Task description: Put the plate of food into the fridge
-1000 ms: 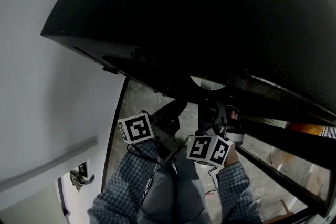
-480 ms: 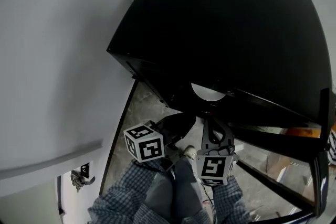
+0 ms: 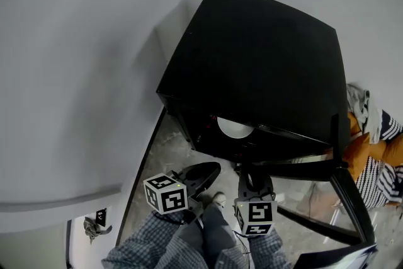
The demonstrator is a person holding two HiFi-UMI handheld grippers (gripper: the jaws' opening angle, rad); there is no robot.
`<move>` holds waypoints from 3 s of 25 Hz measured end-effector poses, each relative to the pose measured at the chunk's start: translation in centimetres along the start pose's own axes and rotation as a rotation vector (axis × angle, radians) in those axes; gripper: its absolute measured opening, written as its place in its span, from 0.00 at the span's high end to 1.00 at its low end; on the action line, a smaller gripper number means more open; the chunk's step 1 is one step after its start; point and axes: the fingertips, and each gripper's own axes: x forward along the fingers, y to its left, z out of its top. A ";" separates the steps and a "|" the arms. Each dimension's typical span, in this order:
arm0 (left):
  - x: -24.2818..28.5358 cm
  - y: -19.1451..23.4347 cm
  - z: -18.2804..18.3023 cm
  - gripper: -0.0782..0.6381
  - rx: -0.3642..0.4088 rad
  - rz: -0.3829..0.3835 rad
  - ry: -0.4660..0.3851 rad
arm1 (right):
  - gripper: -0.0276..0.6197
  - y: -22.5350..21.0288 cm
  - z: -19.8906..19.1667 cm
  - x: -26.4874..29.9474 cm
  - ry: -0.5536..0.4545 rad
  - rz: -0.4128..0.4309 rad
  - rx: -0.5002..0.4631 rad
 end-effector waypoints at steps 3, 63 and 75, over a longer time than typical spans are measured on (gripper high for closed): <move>-1.0 -1.3 0.3 0.88 0.020 -0.001 0.006 | 0.95 -0.2 1.4 -1.6 -0.023 0.008 0.013; -3.4 -14.5 5.3 0.88 0.417 -0.065 -0.002 | 0.95 3.3 13.1 -10.5 -0.295 0.168 -0.004; -3.5 -14.6 5.2 0.88 0.425 -0.066 0.005 | 0.95 3.5 13.1 -10.4 -0.294 0.177 -0.014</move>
